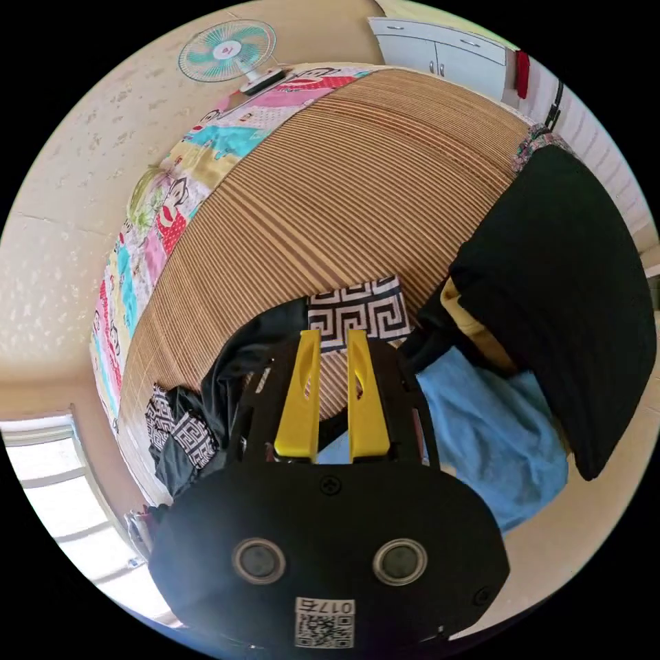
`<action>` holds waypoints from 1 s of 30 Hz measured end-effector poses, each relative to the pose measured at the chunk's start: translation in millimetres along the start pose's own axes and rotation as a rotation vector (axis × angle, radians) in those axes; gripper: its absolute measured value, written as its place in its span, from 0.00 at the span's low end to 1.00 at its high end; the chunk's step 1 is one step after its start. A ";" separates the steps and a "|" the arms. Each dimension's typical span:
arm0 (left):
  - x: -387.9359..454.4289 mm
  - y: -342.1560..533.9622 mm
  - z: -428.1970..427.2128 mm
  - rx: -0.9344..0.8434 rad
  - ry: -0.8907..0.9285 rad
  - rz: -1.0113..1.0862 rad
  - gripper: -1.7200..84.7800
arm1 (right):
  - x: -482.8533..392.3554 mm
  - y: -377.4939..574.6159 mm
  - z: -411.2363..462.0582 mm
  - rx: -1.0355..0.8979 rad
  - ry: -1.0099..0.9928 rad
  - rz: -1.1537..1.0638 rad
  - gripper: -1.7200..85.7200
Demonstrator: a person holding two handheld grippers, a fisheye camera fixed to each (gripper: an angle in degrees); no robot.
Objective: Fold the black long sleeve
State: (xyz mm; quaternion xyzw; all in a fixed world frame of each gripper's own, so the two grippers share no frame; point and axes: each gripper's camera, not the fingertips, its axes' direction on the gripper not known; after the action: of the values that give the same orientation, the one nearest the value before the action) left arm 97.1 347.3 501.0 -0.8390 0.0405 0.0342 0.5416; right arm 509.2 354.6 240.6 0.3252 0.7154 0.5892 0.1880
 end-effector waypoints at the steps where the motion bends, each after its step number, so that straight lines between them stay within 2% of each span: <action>1: 5.9 6.2 2.6 -0.005 0.011 -0.005 0.11 | 1.4 -13.8 -0.5 -0.031 0.080 -0.020 0.11; 4: 37.7 33.5 11.7 -0.014 0.045 -0.022 0.11 | 5.3 -40.9 5.9 -0.080 0.214 -0.081 0.13; 7: 70.7 55.9 14.1 0.007 0.004 -0.023 0.11 | 10.2 -59.3 33.2 -0.210 0.206 -0.101 0.13; 10: 97.2 70.8 14.9 -0.020 0.004 -0.029 0.10 | 3.4 -65.1 50.3 -0.257 0.252 -0.156 0.10; 14: 132.6 87.2 -12.0 0.017 -0.006 -0.077 0.04 | -7.8 -63.5 39.5 -0.333 0.159 -0.217 0.06; 18: 175.9 87.3 -44.8 0.026 -0.027 -0.054 0.06 | -18.9 -43.1 -13.3 -0.289 0.068 -0.298 0.05; 21: 203.1 82.5 -70.9 0.062 0.015 -0.013 0.07 | -21.4 -18.7 -68.2 -0.254 -0.048 -0.369 0.05; 24: 224.5 80.4 -92.9 0.085 0.026 0.014 0.07 | -19.1 4.6 -112.1 -0.319 -0.298 -0.459 0.05; 25: 228.5 80.3 -96.7 0.083 0.030 0.015 0.07 | -13.8 14.1 -126.5 -0.340 -0.439 -0.482 0.05; 28: 249.5 81.1 -120.8 0.082 0.060 0.005 0.07 | 15.4 27.0 -146.8 -0.353 -0.797 -0.451 0.05; 30: 271.8 82.4 -145.5 0.117 0.081 0.037 0.07 | 42.6 25.6 -142.4 -0.339 -0.829 -0.355 0.05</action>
State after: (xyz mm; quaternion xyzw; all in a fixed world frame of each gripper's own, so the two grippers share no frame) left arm 360.7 172.6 458.6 -0.8056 0.0799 0.0077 0.5869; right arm 392.0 283.7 303.6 0.3702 0.5187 0.4770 0.6054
